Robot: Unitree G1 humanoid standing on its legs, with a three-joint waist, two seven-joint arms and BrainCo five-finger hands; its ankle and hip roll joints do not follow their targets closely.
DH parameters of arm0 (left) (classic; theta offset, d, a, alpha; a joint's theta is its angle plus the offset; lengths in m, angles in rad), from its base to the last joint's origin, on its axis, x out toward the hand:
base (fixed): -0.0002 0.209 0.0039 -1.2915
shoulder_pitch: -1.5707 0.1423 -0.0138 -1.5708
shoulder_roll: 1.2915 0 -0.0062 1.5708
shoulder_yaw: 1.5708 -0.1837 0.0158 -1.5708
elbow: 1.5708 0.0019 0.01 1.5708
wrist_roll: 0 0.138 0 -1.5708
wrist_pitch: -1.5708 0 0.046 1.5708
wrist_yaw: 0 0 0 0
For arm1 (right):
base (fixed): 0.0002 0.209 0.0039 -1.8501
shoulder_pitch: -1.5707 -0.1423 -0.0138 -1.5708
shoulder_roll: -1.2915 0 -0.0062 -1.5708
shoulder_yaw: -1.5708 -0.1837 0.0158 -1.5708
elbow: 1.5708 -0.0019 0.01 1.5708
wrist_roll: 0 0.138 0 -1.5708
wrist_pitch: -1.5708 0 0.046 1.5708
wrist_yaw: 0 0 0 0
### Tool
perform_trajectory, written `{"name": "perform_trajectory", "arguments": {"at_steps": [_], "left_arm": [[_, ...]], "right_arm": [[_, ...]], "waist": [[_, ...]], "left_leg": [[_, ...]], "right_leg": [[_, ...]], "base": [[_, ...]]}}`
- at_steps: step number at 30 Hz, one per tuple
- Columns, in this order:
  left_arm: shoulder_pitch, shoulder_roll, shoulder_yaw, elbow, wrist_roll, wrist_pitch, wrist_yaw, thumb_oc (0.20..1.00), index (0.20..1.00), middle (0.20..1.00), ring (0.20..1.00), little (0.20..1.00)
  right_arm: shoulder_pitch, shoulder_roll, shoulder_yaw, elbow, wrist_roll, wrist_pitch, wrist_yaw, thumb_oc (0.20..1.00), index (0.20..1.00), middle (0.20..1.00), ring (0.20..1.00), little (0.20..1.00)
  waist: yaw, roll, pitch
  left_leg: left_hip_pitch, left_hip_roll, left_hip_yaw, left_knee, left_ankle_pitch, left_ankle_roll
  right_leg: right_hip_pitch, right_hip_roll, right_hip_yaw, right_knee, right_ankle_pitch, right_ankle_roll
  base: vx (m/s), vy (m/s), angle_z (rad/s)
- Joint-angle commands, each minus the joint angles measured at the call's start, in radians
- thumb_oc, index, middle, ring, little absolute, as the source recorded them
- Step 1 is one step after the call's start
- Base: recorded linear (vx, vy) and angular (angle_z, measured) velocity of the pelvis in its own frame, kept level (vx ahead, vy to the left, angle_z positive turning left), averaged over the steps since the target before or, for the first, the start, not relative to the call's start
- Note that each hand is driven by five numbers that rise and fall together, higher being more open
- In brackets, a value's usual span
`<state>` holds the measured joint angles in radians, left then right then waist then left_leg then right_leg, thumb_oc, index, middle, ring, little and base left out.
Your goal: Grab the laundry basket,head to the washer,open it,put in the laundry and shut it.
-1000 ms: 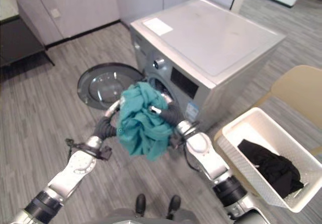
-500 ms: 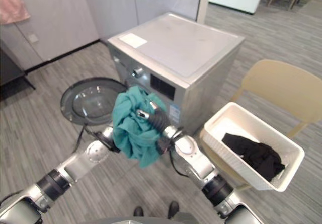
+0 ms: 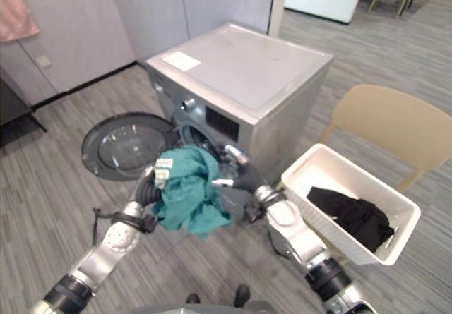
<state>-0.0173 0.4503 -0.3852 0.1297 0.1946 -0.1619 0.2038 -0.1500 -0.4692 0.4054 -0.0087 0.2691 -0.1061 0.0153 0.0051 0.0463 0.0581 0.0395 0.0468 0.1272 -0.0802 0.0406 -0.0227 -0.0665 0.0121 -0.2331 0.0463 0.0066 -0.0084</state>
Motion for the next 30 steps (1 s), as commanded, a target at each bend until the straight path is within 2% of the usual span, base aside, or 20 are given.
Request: {"name": "perform_trajectory", "arguments": {"at_steps": [1, 7, 9, 14, 17, 18, 20, 22, 23, 25, 27, 30], "left_arm": [[0.015, -0.002, 0.116, -0.001, -0.14, -0.039, 0.023, 0.2, 0.2, 0.2, 0.2, 0.2], [0.11, -0.033, 0.208, 0.042, -0.245, -0.028, -0.005, 0.2, 0.2, 0.2, 0.2, 0.2], [0.15, -0.044, 0.265, 0.082, -0.285, -0.024, -0.025, 0.2, 0.2, 0.2, 0.2, 0.2], [0.198, -0.072, 0.343, 0.162, -0.372, -0.016, -0.054, 0.2, 0.2, 0.2, 0.2, 0.2], [0.193, -0.079, 0.366, 0.188, -0.406, -0.013, -0.055, 0.2, 0.2, 0.2, 0.2, 0.2], [0.176, -0.074, 0.37, 0.212, -0.416, -0.014, -0.049, 0.2, 0.2, 0.2, 0.2, 0.2], [0.149, -0.071, 0.361, 0.218, -0.421, -0.018, -0.041, 0.2, 0.2, 0.2, 0.2, 0.2], [0.125, -0.071, 0.351, 0.215, -0.417, -0.02, -0.034, 0.2, 0.2, 0.2, 0.2, 0.2], [0.114, -0.067, 0.344, 0.215, -0.414, -0.021, -0.03, 0.2, 0.2, 0.2, 0.2, 0.2], [0.107, -0.066, 0.337, 0.212, -0.407, -0.019, -0.039, 0.2, 0.2, 0.2, 0.2, 0.2], [0.111, -0.068, 0.325, 0.212, -0.399, -0.017, -0.048, 0.2, 0.2, 0.2, 0.2, 0.2], [0.122, -0.061, 0.326, 0.206, -0.396, -0.011, -0.054, 0.2, 0.2, 0.2, 0.2, 0.2]], "right_arm": [[0.035, -0.001, -0.094, -0.106, -0.108, -0.048, -0.037, 1.0, 1.0, 1.0, 1.0, 1.0], [0.154, -0.04, -0.172, -0.075, -0.172, -0.026, -0.018, 1.0, 1.0, 1.0, 1.0, 1.0], [0.225, -0.057, -0.206, -0.004, -0.226, -0.009, -0.002, 1.0, 1.0, 1.0, 1.0, 1.0], [0.279, -0.03, -0.219, 0.178, -0.29, 0.003, 0.007, 1.0, 1.0, 1.0, 1.0, 1.0], [0.264, -0.011, -0.22, 0.257, -0.316, 0.005, -0.003, 1.0, 1.0, 1.0, 1.0, 1.0], [0.253, 0.002, -0.221, 0.318, -0.314, 0.003, -0.021, 1.0, 1.0, 1.0, 1.0, 1.0], [0.247, 0.012, -0.229, 0.358, -0.314, 0.005, -0.038, 1.0, 1.0, 1.0, 1.0, 1.0], [0.236, 0.012, -0.23, 0.382, -0.321, 0.014, -0.062, 1.0, 1.0, 1.0, 1.0, 1.0], [0.23, 0.01, -0.228, 0.393, -0.317, 0.018, -0.072, 1.0, 1.0, 1.0, 1.0, 1.0], [0.228, 0.016, -0.225, 0.408, -0.327, 0.024, -0.077, 1.0, 1.0, 1.0, 1.0, 1.0], [0.221, 0.026, -0.219, 0.417, -0.339, 0.029, -0.085, 1.0, 1.0, 1.0, 1.0, 1.0], [0.199, 0.046, -0.196, 0.427, -0.352, 0.033, -0.085, 1.0, 1.0, 1.0, 1.0, 1.0]], "waist": [[0.007, -0.085, -0.018], [0.008, -0.089, -0.012], [0.008, -0.092, -0.005], [0.016, -0.097, 0.019], [0.022, -0.101, 0.046], [0.032, -0.107, 0.074], [0.033, -0.109, 0.089], [0.027, -0.105, 0.094], [0.021, -0.105, 0.089], [0.01, -0.099, 0.079], [0.005, -0.097, 0.071], [0.021, -0.108, 0.075]], "left_leg": [[0.032, -0.056, -0.006, -0.007, -0.079, -0.011], [0.038, -0.053, -0.008, -0.007, -0.079, -0.009], [0.039, -0.053, -0.011, -0.007, -0.077, -0.01], [0.029, -0.053, -0.016, -0.006, -0.068, -0.007], [-0.011, -0.056, -0.024, 0.034, -0.069, -0.006], [-0.076, -0.059, -0.025, 0.096, -0.074, -0.012], [-0.144, -0.052, 0.015, 0.138, -0.068, -0.026], [-0.18, -0.027, 0.128, 0.149, -0.058, -0.023], [-0.183, -0.012, 0.177, 0.156, -0.076, -0.03], [-0.168, 0.004, 0.243, 0.14, -0.082, -0.021], [-0.163, -0.002, 0.251, 0.135, -0.08, -0.013], [-0.158, -0.02, 0.237, 0.149, -0.104, 0.009]], "right_leg": [[0.121, -0.051, 0.084, -0.134, 0.02, 0.127], [0.124, -0.047, 0.086, -0.134, 0.017, 0.126], [0.126, -0.045, 0.082, -0.134, 0.015, 0.125], [0.12, -0.045, 0.073, -0.13, 0.011, 0.123], [0.104, -0.052, 0.062, -0.122, 0.01, 0.119], [0.08, -0.065, 0.039, -0.113, 0.007, 0.116], [0.062, -0.091, -0.03, -0.111, 0.001, 0.115], [0.063, -0.115, -0.097, -0.109, -0.004, 0.118], [0.074, -0.123, -0.117, -0.112, -0.02, 0.126], [0.076, -0.133, -0.157, -0.101, -0.026, 0.126], [0.096, -0.141, -0.184, -0.089, -0.038, 0.129], [0.118, -0.168, -0.186, -0.032, -0.067, 0.136]], "base": [[0.0, -0.031, -0.04], [0.01, -0.03, -0.04], [0.02, -0.034, -0.03], [0.0, -0.01, 0.0], [-0.09, -0.01, 0.09], [-0.14, -0.01, 0.24], [-0.13, 0.006, 0.8], [0.01, 0.069, 1.27], [0.12, 0.113, 1.25], [0.16, 0.133, 1.12], [0.19, 0.162, 0.88], [0.2, 0.212, 0.41]]}}
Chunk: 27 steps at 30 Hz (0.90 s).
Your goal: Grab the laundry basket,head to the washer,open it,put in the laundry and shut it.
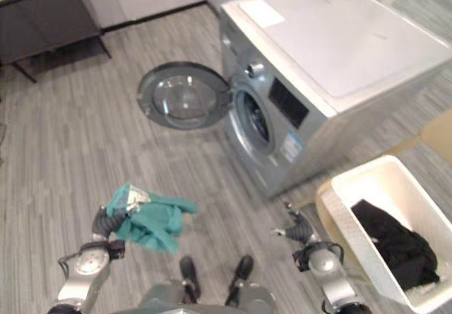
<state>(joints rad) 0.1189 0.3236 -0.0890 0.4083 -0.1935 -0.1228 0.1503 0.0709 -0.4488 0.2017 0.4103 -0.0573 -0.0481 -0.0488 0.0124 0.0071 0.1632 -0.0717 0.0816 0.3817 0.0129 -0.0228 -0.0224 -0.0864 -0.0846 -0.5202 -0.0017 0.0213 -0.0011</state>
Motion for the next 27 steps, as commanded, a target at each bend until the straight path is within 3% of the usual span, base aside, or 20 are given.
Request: {"name": "perform_trajectory", "arguments": {"at_steps": [1, 4, 5, 7, 11, 14, 19, 22, 23, 25, 26, 27], "left_arm": [[-0.012, 0.068, 0.03, -0.078, -0.004, -0.05, -0.001, 0.2, 0.2, 0.2, 0.2, 0.2], [-0.024, 0.088, 0.019, -0.092, 0.009, -0.043, 0.0, 0.2, 0.2, 0.2, 0.2, 0.2], [-0.032, 0.095, 0.012, -0.094, 0.02, -0.04, 0.002, 0.2, 0.2, 0.2, 0.2, 0.2], [-0.042, 0.101, 0.0, -0.099, 0.033, -0.042, 0.002, 0.2, 0.2, 0.2, 0.2, 0.2], [-0.045, 0.1, -0.007, -0.102, 0.042, -0.043, 0.0, 0.2, 0.2, 0.2, 0.2, 0.2], [-0.049, 0.086, -0.019, -0.097, 0.047, -0.032, -0.014, 0.2, 0.2, 0.2, 0.2, 0.2], [-0.043, 0.072, -0.038, -0.093, 0.067, -0.034, -0.034, 0.2, 0.2, 0.2, 0.2, 0.2], [-0.037, 0.06, -0.065, -0.083, 0.072, -0.035, -0.051, 0.2, 0.2, 0.2, 0.2, 0.2], [-0.035, 0.061, -0.069, -0.087, 0.072, -0.034, -0.056, 0.2, 0.2, 0.2, 0.2, 0.2], [-0.037, 0.06, -0.074, -0.081, 0.065, -0.034, -0.054, 0.2, 0.2, 0.2, 0.2, 0.2], [-0.047, 0.058, -0.082, -0.079, 0.062, -0.03, -0.058, 0.2, 0.2, 0.2, 0.2, 0.2], [-0.052, 0.058, -0.085, -0.077, 0.062, -0.03, -0.06, 0.2, 0.2, 0.2, 0.2, 0.2]], "right_arm": [[-0.025, 0.033, 0.013, 0.006, -0.032, -0.023, -0.018, 1.0, 1.0, 1.0, 1.0, 1.0], [-0.04, 0.045, 0.034, -0.005, -0.04, -0.018, -0.009, 1.0, 1.0, 1.0, 1.0, 1.0], [-0.044, 0.049, 0.036, -0.009, -0.042, -0.016, -0.009, 1.0, 1.0, 1.0, 1.0, 1.0], [-0.05, 0.054, 0.045, -0.016, -0.038, -0.018, -0.005, 1.0, 1.0, 1.0, 1.0, 1.0], [-0.056, 0.053, 0.053, -0.015, -0.02, -0.024, -0.001, 1.0, 1.0, 1.0, 1.0, 1.0], [-0.037, 0.05, 0.048, -0.001, -0.021, -0.017, 0.009, 1.0, 1.0, 1.0, 1.0, 1.0], [0.008, 0.045, 0.033, 0.02, -0.032, -0.02, 0.02, 1.0, 1.0, 1.0, 1.0, 1.0], [0.021, 0.037, 0.017, 0.044, -0.03, -0.024, 0.022, 1.0, 1.0, 1.0, 1.0, 1.0], [0.012, 0.032, 0.017, 0.044, -0.023, -0.023, 0.018, 1.0, 1.0, 1.0, 1.0, 1.0], [0.006, 0.024, 0.01, 0.044, 0.0, -0.025, 0.014, 1.0, 1.0, 1.0, 1.0, 1.0], [-0.003, 0.013, 0.016, 0.053, -0.006, -0.02, 0.01, 1.0, 1.0, 1.0, 1.0, 1.0], [-0.006, 0.011, 0.013, 0.055, -0.009, -0.02, 0.005, 1.0, 1.0, 1.0, 1.0, 1.0]], "waist": [[0.023, -0.071, -0.029], [0.029, -0.075, -0.013], [0.021, -0.072, -0.005], [-0.01, -0.055, 0.013], [-0.036, -0.049, 0.034], [-0.066, -0.062, 0.041], [-0.09, -0.062, 0.023], [-0.116, -0.046, -0.007], [-0.117, -0.055, -0.002], [-0.11, -0.083, 0.004], [-0.086, -0.102, 0.02], [-0.08, -0.111, 0.018]], "left_leg": [[-0.043, -0.063, -0.028, 0.061, -0.051, 0.019], [-0.006, -0.099, -0.07, 0.055, -0.087, 0.056], [0.01, -0.108, -0.092, 0.045, -0.094, 0.065], [0.054, -0.11, -0.131, 0.008, -0.071, 0.07], [0.114, -0.123, -0.182, -0.018, -0.09, 0.074], [0.187, -0.167, -0.272, -0.03, -0.129, 0.079], [0.283, -0.172, -0.354, -0.024, -0.179, 0.053], [0.258, -0.112, -0.318, 0.125, -0.106, -0.034], [0.198, -0.097, -0.306, 0.267, -0.052, -0.055], [0.11, -0.074, -0.266, 0.41, -0.001, -0.053], [0.017, -0.069, -0.235, 0.428, -0.056, -0.019], [-0.008, -0.073, -0.23, 0.382, -0.066, -0.009]], "right_leg": [[0.139, -0.085, 0.101, 0.054, -0.093, 0.131], [0.081, -0.136, 0.162, 0.244, -0.039, 0.147], [0.039, -0.125, 0.214, 0.301, -0.041, 0.149], [-0.067, -0.042, 0.317, 0.355, -0.046, 0.116], [-0.146, 0.009, 0.361, 0.295, -0.043, 0.107], [-0.239, 0.057, 0.398, 0.176, 0.038, 0.13], [-0.241, 0.038, 0.318, 0.073, 0.087, 0.136], [-0.172, 0.05, 0.308, 0.06, 0.094, 0.105], [-0.139, 0.053, 0.313, 0.049, 0.093, 0.09], [-0.088, 0.054, 0.331, 0.021, 0.073, 0.066], [-0.039, 0.047, 0.356, 0.009, 0.048, 0.059], [-0.025, 0.043, 0.371, 0.0, 0.04, 0.065]], "base": [[0.18, 0.25, -0.06], [0.2, 0.236, 0.24], [0.22, 0.158, 0.69], [0.19, 0.107, 0.66], [0.24, 0.019, 0.62], [0.39, -0.017, 0.54], [0.4, -0.111, 0.67], [0.36, -0.209, 0.8], [0.27, -0.198, 0.72], [0.27, -0.192, 0.08], [0.3, -0.137, -0.58], [0.35, -0.083, -0.82]]}}
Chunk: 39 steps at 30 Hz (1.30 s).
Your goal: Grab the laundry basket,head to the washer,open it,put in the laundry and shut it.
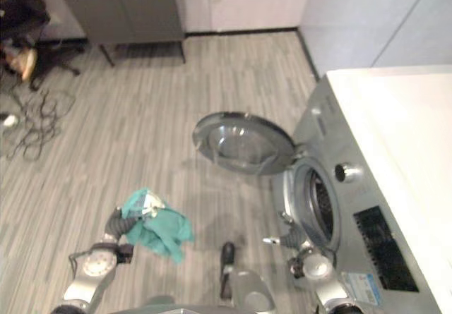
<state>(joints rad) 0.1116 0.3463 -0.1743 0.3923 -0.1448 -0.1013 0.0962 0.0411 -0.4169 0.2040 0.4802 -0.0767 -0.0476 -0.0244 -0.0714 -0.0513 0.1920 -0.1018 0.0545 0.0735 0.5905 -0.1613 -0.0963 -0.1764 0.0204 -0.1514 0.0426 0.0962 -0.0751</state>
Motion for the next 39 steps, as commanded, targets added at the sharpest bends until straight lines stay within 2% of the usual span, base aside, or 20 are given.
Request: {"name": "perform_trajectory", "arguments": {"at_steps": [1, 2, 5, 8, 9, 10, 11, 17, 19, 23, 26, 28, 29, 30, 32, 34, 35, 36, 38, 39], "left_arm": [[-0.045, 0.037, 0.001, -0.066, 0.016, -0.053, -0.006, 0.2, 0.2, 0.2, 0.2, 0.2], [-0.043, 0.039, -0.002, -0.072, 0.019, -0.053, -0.008, 0.2, 0.2, 0.2, 0.2, 0.2], [-0.041, 0.041, 0.001, -0.084, 0.024, -0.052, -0.004, 0.2, 0.2, 0.2, 0.2, 0.2], [-0.036, 0.045, -0.002, -0.083, 0.032, -0.055, 0.013, 0.2, 0.2, 0.2, 0.2, 0.2], [-0.037, 0.045, -0.002, -0.083, 0.032, -0.055, 0.013, 0.2, 0.2, 0.2, 0.2, 0.2], [-0.037, 0.048, -0.007, -0.085, 0.033, -0.056, 0.019, 0.2, 0.2, 0.2, 0.2, 0.2], [-0.032, 0.047, -0.014, -0.087, 0.031, -0.057, 0.013, 0.2, 0.2, 0.2, 0.2, 0.2], [-0.051, 0.064, -0.024, -0.061, 0.026, -0.054, 0.006, 0.2, 0.2, 0.2, 0.2, 0.2], [-0.059, 0.085, -0.009, -0.073, 0.028, -0.055, 0.021, 0.2, 0.2, 0.2, 0.2, 0.2], [-0.081, 0.089, 0.009, -0.059, 0.024, -0.053, 0.032, 0.2, 0.2, 0.2, 0.2, 0.2], [-0.072, 0.086, 0.02, -0.057, 0.017, -0.047, 0.028, 0.2, 0.2, 0.2, 0.2, 0.2], [-0.08, 0.074, 0.007, -0.039, 0.021, -0.046, 0.025, 0.2, 0.2, 0.2, 0.2, 0.2], [-0.08, 0.065, -0.003, -0.049, 0.021, -0.051, 0.018, 0.2, 0.2, 0.2, 0.2, 0.2], [-0.08, 0.065, -0.003, -0.049, 0.021, -0.051, 0.018, 0.2, 0.2, 0.2, 0.2, 0.2], [-0.087, 0.052, -0.017, -0.061, -0.003, -0.05, 0.029, 0.2, 0.2, 0.2, 0.2, 0.2], [-0.096, 0.042, -0.021, -0.057, -0.021, -0.05, 0.036, 0.2, 0.2, 0.2, 0.2, 0.2], [-0.106, 0.017, -0.023, -0.052, -0.064, -0.053, 0.05, 0.2, 0.2, 0.2, 0.2, 0.2], [-0.107, 0.017, -0.023, -0.052, -0.064, -0.053, 0.05, 0.2, 0.2, 0.2, 0.2, 0.2], [-0.128, 0.004, -0.029, -0.051, -0.089, -0.058, 0.079, 0.2, 0.2, 0.2, 0.2, 0.2], [-0.129, 0.003, -0.028, -0.052, -0.094, -0.063, 0.074, 0.2, 0.2, 0.2, 0.2, 0.2]], "right_arm": [[0.026, -0.025, 0.005, -0.013, 0.01, -0.021, -0.024, 1.0, 1.0, 1.0, 1.0, 1.0], [0.027, -0.028, 0.005, -0.013, 0.007, -0.02, -0.025, 1.0, 1.0, 1.0, 1.0, 1.0], [0.025, -0.028, 0.01, -0.01, -0.003, -0.021, -0.03, 1.0, 1.0, 1.0, 1.0, 1.0], [0.019, -0.033, 0.019, -0.012, -0.019, -0.02, -0.037, 1.0, 1.0, 1.0, 1.0, 1.0], [0.019, -0.033, 0.018, -0.012, -0.019, -0.019, -0.037, 1.0, 1.0, 1.0, 1.0, 1.0], [0.015, -0.034, 0.016, -0.014, -0.025, -0.019, -0.038, 1.0, 1.0, 1.0, 1.0, 1.0], [0.016, -0.033, 0.013, -0.013, -0.032, -0.021, -0.034, 1.0, 1.0, 1.0, 1.0, 1.0], [0.02, -0.014, 0.003, -0.004, -0.047, -0.015, -0.039, 1.0, 1.0, 1.0, 1.0, 1.0], [-0.007, -0.007, 0.018, 0.0, -0.056, -0.016, -0.037, 1.0, 1.0, 1.0, 1.0, 1.0], [-0.031, 0.019, 0.025, 0.013, -0.056, -0.023, -0.04, 1.0, 1.0, 1.0, 1.0, 1.0], [-0.027, 0.016, 0.03, 0.021, -0.061, -0.014, -0.042, 1.0, 1.0, 1.0, 1.0, 1.0], [-0.019, 0.014, 0.026, 0.033, -0.058, -0.013, -0.047, 1.0, 1.0, 1.0, 1.0, 1.0], [-0.01, 0.003, 0.02, 0.024, -0.056, -0.009, -0.049, 1.0, 1.0, 1.0, 1.0, 1.0], [-0.01, 0.003, 0.02, 0.024, -0.056, -0.008, -0.049, 1.0, 1.0, 1.0, 1.0, 1.0], [-0.017, -0.016, 0.021, 0.023, -0.04, -0.008, -0.067, 1.0, 1.0, 1.0, 1.0, 1.0], [-0.024, -0.018, 0.022, 0.022, -0.031, -0.007, -0.071, 1.0, 1.0, 1.0, 1.0, 1.0], [-0.034, -0.018, 0.027, 0.019, -0.021, -0.008, -0.081, 1.0, 1.0, 1.0, 1.0, 1.0], [-0.034, -0.018, 0.027, 0.02, -0.021, -0.009, -0.081, 1.0, 1.0, 1.0, 1.0, 1.0], [-0.052, -0.022, 0.035, 0.033, -0.021, -0.012, -0.102, 1.0, 1.0, 1.0, 1.0, 1.0], [-0.049, -0.017, 0.027, 0.035, -0.015, -0.01, -0.103, 1.0, 1.0, 1.0, 1.0, 1.0]], "waist": [[0.008, -0.057, -0.011], [0.014, -0.06, -0.01], [0.042, -0.053, -0.005], [0.07, -0.046, 0.005], [0.071, -0.045, 0.004], [0.077, -0.039, 0.004], [0.069, -0.026, -0.01], [0.033, -0.022, -0.016], [0.042, -0.023, -0.007], [0.061, -0.012, -0.005], [0.065, -0.02, -0.025], [0.042, -0.027, -0.029], [0.03, -0.036, -0.022], [0.03, -0.035, -0.022], [0.042, -0.051, 0.02], [0.049, -0.052, 0.03], [0.068, -0.044, 0.037], [0.068, -0.044, 0.037], [0.092, -0.037, 0.067], [0.091, -0.031, 0.068]], "left_leg": [[-0.002, -0.045, 0.078, -0.24, 0.054, 0.069], [-0.027, -0.051, 0.071, -0.278, 0.051, 0.072], [-0.081, -0.065, -0.009, -0.435, 0.15, 0.051], [-0.121, -0.068, -0.159, -0.507, 0.221, 0.034], [-0.122, -0.067, -0.158, -0.51, 0.225, 0.034], [-0.128, -0.079, -0.246, -0.517, 0.233, 0.023], [-0.11, -0.071, -0.261, -0.552, 0.226, 0.025], [-0.057, -0.052, -0.116, -0.522, 0.178, 0.071], [-0.038, -0.036, -0.025, -0.521, 0.156, 0.082], [0.045, -0.01, 0.158, -0.558, 0.133, 0.085], [0.096, -0.015, 0.262, -0.575, 0.1, 0.076], [0.095, -0.023, 0.283, -0.542, 0.074, 0.078], [0.068, -0.007, 0.31, -0.422, 0.03, 0.073], [0.067, -0.006, 0.31, -0.42, 0.029, 0.073], [-0.037, 0.065, 0.263, -0.171, 0.077, 0.035], [-0.083, 0.058, 0.226, -0.169, 0.108, 0.044], [-0.132, 0.01, 0.095, -0.232, 0.074, 0.057], [-0.131, 0.01, 0.096, -0.233, 0.074, 0.058], [-0.193, -0.011, -0.044, -0.355, 0.131, 0.042], [-0.177, -0.01, -0.054, -0.382, 0.123, 0.045]], "right_leg": [[0.084, -0.061, 0.02, -0.048, -0.048, 0.144], [0.097, -0.063, 0.037, -0.051, -0.057, 0.146], [0.149, -0.035, 0.109, -0.061, -0.085, 0.144], [0.181, -0.009, 0.213, -0.032, -0.114, 0.142], [0.178, -0.009, 0.213, -0.032, -0.111, 0.142], [0.188, -0.002, 0.285, -0.002, -0.132, 0.144], [0.182, 0.007, 0.309, 0.011, -0.147, 0.147], [0.139, -0.018, 0.399, 0.142, -0.184, 0.173], [0.088, -0.039, 0.355, 0.182, -0.153, 0.193], [0.058, -0.138, -0.056, 0.202, -0.166, 0.172], [0.086, -0.146, -0.237, 0.164, -0.201, 0.164], [0.084, -0.111, -0.169, 0.123, -0.188, 0.168], [0.105, -0.101, -0.137, 0.073, -0.181, 0.158], [0.105, -0.101, -0.137, 0.073, -0.181, 0.158], [0.124, -0.076, -0.082, 0.056, -0.184, 0.125], [0.107, -0.074, -0.079, 0.055, -0.172, 0.112], [0.104, -0.069, -0.037, 0.061, -0.182, 0.125], [0.105, -0.07, -0.037, 0.061, -0.183, 0.125], [0.08, -0.05, 0.04, 0.094, -0.195, 0.134], [0.068, -0.04, 0.061, 0.112, -0.209, 0.134]], "base": [[0.26, -0.001, -0.53], [0.27, 0.029, -0.61], [0.27, 0.082, -0.59], [0.26, 0.129, -0.96], [0.28, 0.178, -1.76], [0.25, 0.18, -1.69], [0.26, 0.178, -1.82], [0.13, 0.242, -1.08], [-0.03, 0.19, -1.3], [0.01, 0.185, -2.27], [0.14, 0.084, -1.29], [0.11, -0.059, -1.15], [0.09, -0.06, -0.68], [0.07, -0.164, -0.51], [-0.02, -0.162, -0.31], [-0.11, 0.003, -0.6], [-0.07, 0.068, -0.63], [0.05, 0.118, -0.64], [0.04, 0.108, -0.71], [0.01, 0.113, -0.93]]}}
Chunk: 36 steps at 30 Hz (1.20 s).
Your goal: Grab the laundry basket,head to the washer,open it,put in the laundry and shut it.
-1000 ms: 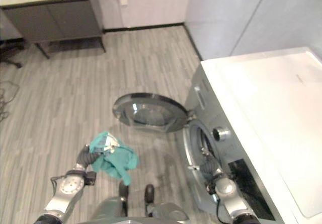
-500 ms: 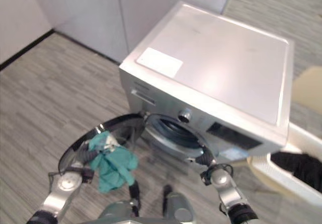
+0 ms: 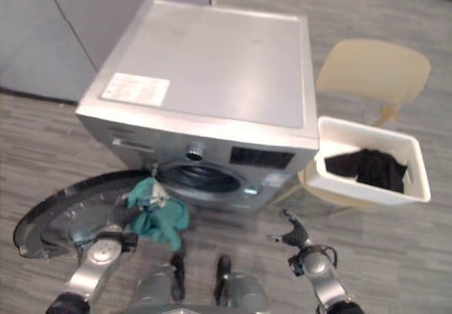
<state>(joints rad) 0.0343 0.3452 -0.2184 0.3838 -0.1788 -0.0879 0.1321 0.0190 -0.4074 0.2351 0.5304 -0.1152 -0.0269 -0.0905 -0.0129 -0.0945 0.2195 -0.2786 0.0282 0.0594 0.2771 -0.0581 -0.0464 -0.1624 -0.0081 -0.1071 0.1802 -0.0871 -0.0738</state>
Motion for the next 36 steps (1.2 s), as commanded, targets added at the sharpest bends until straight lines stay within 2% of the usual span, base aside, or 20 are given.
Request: {"name": "perform_trajectory", "arguments": {"at_steps": [1, 3, 5, 6, 8, 10, 13, 14, 16, 21, 24, 25, 26, 28, 29, 30, 31, 32, 34, 36], "left_arm": [[-0.058, 0.007, 0.012, -0.052, -0.055, -0.071, 0.036, 0.2, 0.2, 0.2, 0.2, 0.2], [-0.079, 0.01, 0.007, -0.052, -0.058, -0.075, 0.045, 0.2, 0.2, 0.2, 0.2, 0.2], [-0.11, 0.021, 0.005, -0.041, -0.062, -0.081, 0.06, 0.2, 0.2, 0.2, 0.2, 0.2], [-0.128, 0.015, 0.014, -0.027, -0.08, -0.085, 0.084, 0.2, 0.2, 0.2, 0.2, 0.2], [-0.151, -0.01, 0.025, 0.0, -0.124, -0.095, 0.124, 0.2, 0.2, 0.2, 0.2, 0.2], [-0.186, -0.051, 0.035, 0.024, -0.209, -0.112, 0.166, 0.2, 0.2, 0.2, 0.2, 0.2], [-0.26, -0.121, 0.034, 0.047, -0.382, -0.145, 0.206, 0.2, 0.2, 0.2, 0.2, 0.2], [-0.262, -0.121, 0.034, 0.048, -0.383, -0.145, 0.205, 0.2, 0.2, 0.2, 0.2, 0.2], [-0.363, -0.164, 0.022, 0.053, -0.514, -0.169, 0.231, 0.2, 0.2, 0.2, 0.2, 0.2], [-0.536, -0.149, 0.022, 0.053, -0.554, -0.184, 0.269, 0.2, 0.2, 0.2, 0.2, 0.2], [-0.658, -0.087, 0.028, 0.075, -0.511, -0.179, 0.299, 0.2, 0.2, 0.2, 0.2, 0.2], [-0.738, -0.023, 0.039, 0.116, -0.495, -0.173, 0.312, 0.2, 0.2, 0.2, 0.2, 0.2], [-0.744, -0.022, 0.039, 0.122, -0.497, -0.174, 0.31, 0.2, 0.2, 0.2, 0.2, 0.2], [-0.907, 0.097, 0.035, 0.229, -0.494, -0.161, 0.311, 0.2, 0.2, 0.2, 0.2, 0.2], [-0.908, 0.097, 0.034, 0.23, -0.495, -0.162, 0.31, 0.2, 0.2, 0.2, 0.2, 0.2], [-1.02, 0.174, 0.012, 0.295, -0.489, -0.15, 0.31, 0.2, 0.2, 0.2, 0.2, 0.2], [-1.029, 0.177, 0.01, 0.302, -0.491, -0.152, 0.306, 0.2, 0.2, 0.2, 0.2, 0.2], [-1.156, 0.247, -0.022, 0.354, -0.499, -0.157, 0.313, 0.2, 0.2, 0.2, 0.2, 0.2], [-1.208, 0.278, -0.035, 0.365, -0.506, -0.165, 0.322, 0.2, 0.2, 0.2, 0.2, 0.2], [-1.346, 0.335, -0.083, 0.362, -0.506, -0.192, 0.355, 0.2, 0.2, 0.2, 0.2, 0.2]], "right_arm": [[-0.02, -0.023, -0.012, -0.019, 0.025, -0.031, -0.031, 1.0, 1.0, 1.0, 1.0, 1.0], [-0.029, -0.027, -0.012, -0.021, 0.033, -0.035, -0.042, 1.0, 1.0, 1.0, 1.0, 1.0], [-0.06, -0.028, 0.003, -0.018, 0.048, -0.031, -0.056, 1.0, 1.0, 1.0, 1.0, 1.0], [-0.073, -0.027, 0.002, -0.015, 0.062, -0.033, -0.069, 1.0, 1.0, 1.0, 1.0, 1.0], [-0.094, -0.018, 0.007, -0.022, 0.079, -0.035, -0.092, 1.0, 1.0, 1.0, 1.0, 1.0], [-0.115, -0.007, 0.008, -0.027, 0.097, -0.034, -0.121, 1.0, 1.0, 1.0, 1.0, 1.0], [-0.149, 0.011, 0.017, -0.052, 0.129, -0.03, -0.156, 1.0, 1.0, 1.0, 1.0, 1.0], [-0.15, 0.011, 0.017, -0.052, 0.129, -0.03, -0.156, 1.0, 1.0, 1.0, 1.0, 1.0], [-0.184, 0.019, 0.026, -0.087, 0.157, -0.035, -0.183, 1.0, 1.0, 1.0, 1.0, 1.0], [-0.206, 0.011, 0.031, -0.138, 0.192, -0.059, -0.197, 1.0, 1.0, 1.0, 1.0, 1.0], [-0.188, -0.006, 0.025, -0.193, 0.204, -0.087, -0.18, 1.0, 1.0, 1.0, 1.0, 1.0], [-0.171, -0.022, 0.023, -0.218, 0.206, -0.102, -0.166, 1.0, 1.0, 1.0, 1.0, 1.0], [-0.173, -0.021, 0.022, -0.219, 0.206, -0.102, -0.166, 1.0, 1.0, 1.0, 1.0, 1.0], [-0.167, -0.038, 0.024, -0.251, 0.211, -0.12, -0.15, 1.0, 1.0, 1.0, 1.0, 1.0], [-0.168, -0.038, 0.024, -0.251, 0.211, -0.12, -0.149, 1.0, 1.0, 1.0, 1.0, 1.0], [-0.171, -0.051, 0.031, -0.255, 0.223, -0.133, -0.141, 1.0, 1.0, 1.0, 1.0, 1.0], [-0.175, -0.05, 0.029, -0.255, 0.223, -0.133, -0.141, 1.0, 1.0, 1.0, 1.0, 1.0], [-0.192, -0.066, 0.037, -0.268, 0.235, -0.15, -0.135, 1.0, 1.0, 1.0, 1.0, 1.0], [-0.195, -0.075, 0.035, -0.276, 0.242, -0.153, -0.135, 1.0, 1.0, 1.0, 1.0, 1.0], [-0.199, -0.102, 0.036, -0.307, 0.254, -0.169, -0.127, 1.0, 1.0, 1.0, 1.0, 1.0]], "waist": [[0.022, 0.019, 0.048], [0.015, 0.018, 0.07], [0.008, 0.014, 0.093], [0.006, 0.01, 0.102], [0.006, 0.003, 0.116], [0.002, -0.003, 0.127], [-0.012, -0.005, 0.135], [-0.013, -0.004, 0.132], [-0.035, 0.002, 0.136], [-0.072, 0.021, 0.121], [-0.098, 0.038, 0.107], [-0.112, 0.048, 0.098], [-0.113, 0.05, 0.093], [-0.135, 0.063, 0.084], [-0.135, 0.064, 0.083], [-0.145, 0.075, 0.078], [-0.145, 0.075, 0.079], [-0.153, 0.083, 0.08], [-0.156, 0.085, 0.082], [-0.165, 0.092, 0.086]], "left_leg": [[-0.003, 0.026, -0.03, -0.073, 0.026, -0.003], [-0.042, 0.031, -0.015, -0.03, 0.021, 0.002], [-0.105, 0.02, 0.017, 0.032, -0.009, 0.031], [-0.147, 0.026, 0.057, 0.08, -0.034, 0.051], [-0.204, 0.034, 0.077, 0.149, -0.066, 0.071], [-0.271, 0.044, 0.079, 0.246, -0.127, 0.072], [-0.389, 0.057, 0.075, 0.364, -0.166, 0.083], [-0.394, 0.058, 0.074, 0.369, -0.168, 0.082], [-0.504, 0.067, 0.073, 0.48, -0.21, 0.093], [-0.676, 0.082, 0.067, 0.651, -0.278, 0.109], [-0.783, 0.099, 0.048, 0.756, -0.321, 0.124], [-0.844, 0.104, 0.031, 0.817, -0.342, 0.133], [-0.857, 0.105, 0.028, 0.826, -0.346, 0.133], [-0.941, 0.116, 0.005, 0.911, -0.378, 0.143], [-0.944, 0.116, 0.004, 0.912, -0.379, 0.143], [-0.983, 0.118, -0.004, 0.951, -0.392, 0.145], [-0.99, 0.118, -0.006, 0.956, -0.394, 0.144], [-1.032, 0.123, -0.009, 0.99, -0.407, 0.145], [-1.053, 0.121, -0.012, 1.006, -0.411, 0.144], [-1.113, 0.12, -0.02, 1.045, -0.423, 0.142]], "right_leg": [[0.021, -0.005, 0.025, 0.016, -0.028, 0.131], [-0.039, -0.005, 0.037, 0.081, -0.038, 0.127], [-0.149, -0.009, 0.068, 0.177, -0.049, 0.118], [-0.219, -0.017, 0.075, 0.228, -0.053, 0.112], [-0.288, -0.022, 0.075, 0.284, -0.059, 0.107], [-0.342, -0.029, 0.068, 0.34, -0.101, 0.106], [-0.456, -0.036, 0.055, 0.431, -0.127, 0.092], [-0.461, -0.036, 0.055, 0.434, -0.128, 0.092], [-0.579, -0.034, 0.057, 0.542, -0.165, 0.076], [-0.76, -0.026, 0.07, 0.702, -0.232, 0.046], [-0.868, -0.021, 0.082, 0.799, -0.279, 0.027], [-0.927, -0.017, 0.091, 0.855, -0.294, 0.021], [-0.938, -0.017, 0.09, 0.863, -0.298, 0.021], [-1.023, -0.013, 0.1, 0.946, -0.322, 0.016], [-1.026, -0.013, 0.1, 0.947, -0.323, 0.016], [-1.061, -0.014, 0.101, 0.985, -0.337, 0.013], [-1.067, -0.014, 0.1, 0.99, -0.339, 0.012], [-1.107, -0.014, 0.099, 1.022, -0.348, 0.013], [-1.126, -0.01, 0.099, 1.039, -0.349, 0.014], [-1.182, -0.005, 0.095, 1.064, -0.342, 0.021]], "base": [[-0.01, 0.056, -1.06], [-0.15, 0.102, -0.97], [-0.25, 0.186, -0.53], [-0.14, 0.151, -0.58], [-0.07, 0.064, -0.53], [-0.02, -0.011, -0.31], [-0.08, -0.039, 0.01], [-0.07, -0.027, 0.09], [-0.07, -0.028, 0.04], [-0.02, -0.003, -0.02], [0.03, 0.001, -0.13], [0.06, 0.001, -0.23], [0.05, -0.002, -0.11], [0.06, -0.023, -0.08], [0.08, -0.029, -0.06], [0.04, -0.012, -0.04], [0.07, -0.025, 0.03], [0.05, -0.026, 0.02], [0.04, -0.029, 0.04], [0.05, -0.042, 0.05]]}}
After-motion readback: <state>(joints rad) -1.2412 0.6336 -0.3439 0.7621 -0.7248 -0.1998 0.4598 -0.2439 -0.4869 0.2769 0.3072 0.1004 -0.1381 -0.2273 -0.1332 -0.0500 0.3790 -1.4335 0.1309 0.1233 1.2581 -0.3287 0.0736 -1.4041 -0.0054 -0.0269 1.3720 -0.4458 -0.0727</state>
